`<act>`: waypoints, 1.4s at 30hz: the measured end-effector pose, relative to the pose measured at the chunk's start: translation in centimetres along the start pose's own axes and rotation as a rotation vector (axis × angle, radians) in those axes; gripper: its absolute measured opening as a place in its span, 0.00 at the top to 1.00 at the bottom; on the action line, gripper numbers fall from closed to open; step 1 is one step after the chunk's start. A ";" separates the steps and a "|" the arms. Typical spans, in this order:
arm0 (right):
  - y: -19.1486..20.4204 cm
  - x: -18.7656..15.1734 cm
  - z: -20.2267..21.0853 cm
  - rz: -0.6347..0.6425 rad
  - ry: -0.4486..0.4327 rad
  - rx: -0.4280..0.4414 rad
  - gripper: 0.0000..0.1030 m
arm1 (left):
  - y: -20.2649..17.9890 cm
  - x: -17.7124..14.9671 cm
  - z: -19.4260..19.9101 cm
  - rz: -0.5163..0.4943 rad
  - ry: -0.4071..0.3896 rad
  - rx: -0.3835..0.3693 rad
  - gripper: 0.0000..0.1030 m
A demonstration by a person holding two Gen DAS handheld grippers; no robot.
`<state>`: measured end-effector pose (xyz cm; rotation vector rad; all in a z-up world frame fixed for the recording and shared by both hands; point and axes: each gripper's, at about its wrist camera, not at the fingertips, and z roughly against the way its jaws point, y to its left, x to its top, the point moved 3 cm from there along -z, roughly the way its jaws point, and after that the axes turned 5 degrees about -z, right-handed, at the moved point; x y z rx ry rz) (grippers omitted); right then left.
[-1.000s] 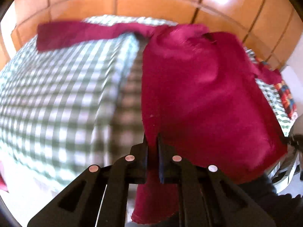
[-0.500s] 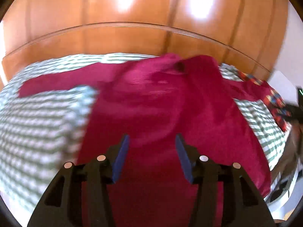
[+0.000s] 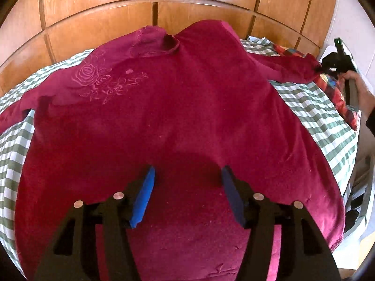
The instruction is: Fold small clothes
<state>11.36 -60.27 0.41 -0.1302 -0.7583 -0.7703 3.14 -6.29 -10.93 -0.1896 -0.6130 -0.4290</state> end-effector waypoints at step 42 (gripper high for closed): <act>30.7 -29.0 6.4 0.591 0.121 0.407 0.20 | 46.0 -6.3 8.8 0.914 -0.094 0.612 0.28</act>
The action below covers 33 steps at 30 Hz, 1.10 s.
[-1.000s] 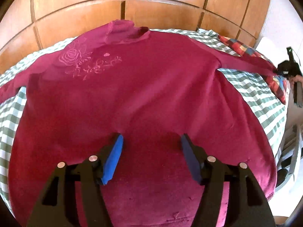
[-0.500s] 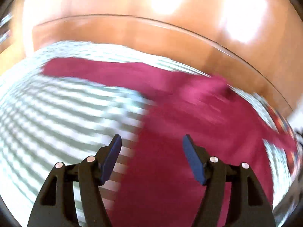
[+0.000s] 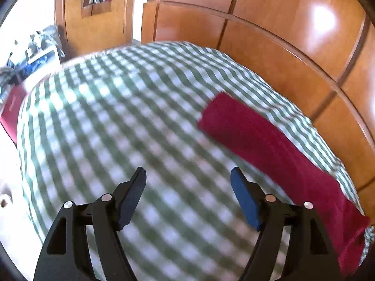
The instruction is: Fold small clothes
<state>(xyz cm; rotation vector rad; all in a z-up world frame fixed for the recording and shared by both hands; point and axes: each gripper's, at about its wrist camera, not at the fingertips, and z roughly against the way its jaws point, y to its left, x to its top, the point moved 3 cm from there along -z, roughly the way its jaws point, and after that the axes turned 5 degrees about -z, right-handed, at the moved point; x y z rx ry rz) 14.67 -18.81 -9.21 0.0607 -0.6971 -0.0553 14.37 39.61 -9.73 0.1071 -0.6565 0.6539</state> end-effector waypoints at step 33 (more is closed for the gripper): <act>0.0 -0.9 -1.4 0.044 -0.005 -0.072 0.04 | -1.5 2.7 -1.2 -0.124 -0.074 0.233 0.66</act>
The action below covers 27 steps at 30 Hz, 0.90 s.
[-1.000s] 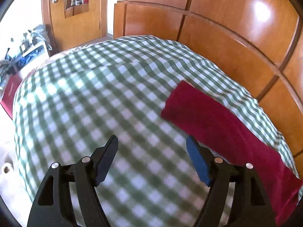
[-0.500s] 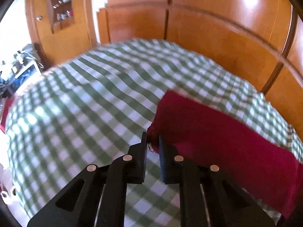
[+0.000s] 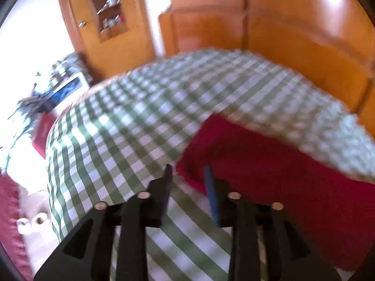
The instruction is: Fold small clothes
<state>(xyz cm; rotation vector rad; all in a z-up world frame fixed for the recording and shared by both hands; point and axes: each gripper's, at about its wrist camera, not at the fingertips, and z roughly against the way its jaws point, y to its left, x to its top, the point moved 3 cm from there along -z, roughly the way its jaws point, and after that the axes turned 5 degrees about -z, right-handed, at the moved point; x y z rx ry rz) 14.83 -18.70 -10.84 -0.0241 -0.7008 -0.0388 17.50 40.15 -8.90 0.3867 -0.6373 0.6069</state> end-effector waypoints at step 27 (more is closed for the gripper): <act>0.0 0.1 0.4 -0.029 -0.008 0.044 0.04 | -6.1 -24.4 19.7 -0.399 0.164 -0.782 0.93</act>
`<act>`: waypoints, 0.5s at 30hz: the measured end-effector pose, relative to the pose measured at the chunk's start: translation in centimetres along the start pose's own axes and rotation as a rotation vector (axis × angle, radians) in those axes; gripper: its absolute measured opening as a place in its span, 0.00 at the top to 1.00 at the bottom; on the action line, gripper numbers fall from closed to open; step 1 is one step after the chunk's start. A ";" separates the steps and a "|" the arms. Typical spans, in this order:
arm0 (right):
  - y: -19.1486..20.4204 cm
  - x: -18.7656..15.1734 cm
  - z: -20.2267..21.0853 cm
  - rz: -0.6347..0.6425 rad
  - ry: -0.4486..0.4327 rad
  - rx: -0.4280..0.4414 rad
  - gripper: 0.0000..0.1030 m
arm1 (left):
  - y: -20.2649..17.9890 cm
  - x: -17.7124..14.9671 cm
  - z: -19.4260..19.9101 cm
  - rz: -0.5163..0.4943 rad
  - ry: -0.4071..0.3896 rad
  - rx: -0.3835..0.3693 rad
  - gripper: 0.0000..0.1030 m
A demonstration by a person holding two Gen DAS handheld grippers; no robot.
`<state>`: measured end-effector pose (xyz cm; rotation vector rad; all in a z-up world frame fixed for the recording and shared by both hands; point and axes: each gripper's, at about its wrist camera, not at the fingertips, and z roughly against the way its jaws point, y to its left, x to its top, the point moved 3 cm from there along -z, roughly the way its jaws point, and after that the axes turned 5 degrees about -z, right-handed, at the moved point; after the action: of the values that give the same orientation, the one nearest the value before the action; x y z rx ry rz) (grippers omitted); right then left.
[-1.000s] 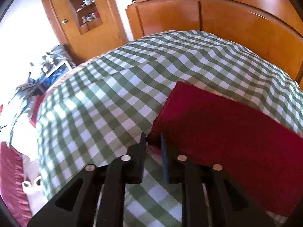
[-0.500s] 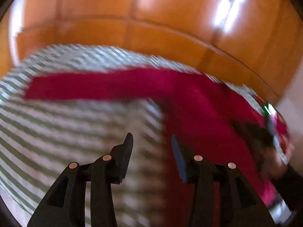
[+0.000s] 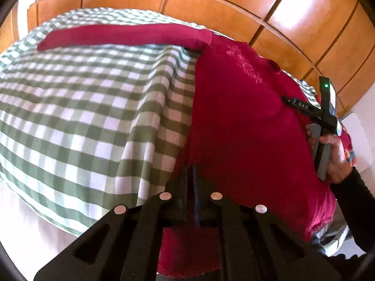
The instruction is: Fold small clothes
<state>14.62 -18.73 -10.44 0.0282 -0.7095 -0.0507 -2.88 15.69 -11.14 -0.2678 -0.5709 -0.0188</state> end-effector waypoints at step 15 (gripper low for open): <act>-10.3 -9.0 11.0 -0.119 0.076 -0.009 0.34 | -10.0 7.2 -3.1 -0.198 -0.161 -0.008 0.59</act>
<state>0.23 -28.59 -8.39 0.0634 -0.6310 -0.1661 3.91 5.67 -7.37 -0.2212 -0.7564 -0.1920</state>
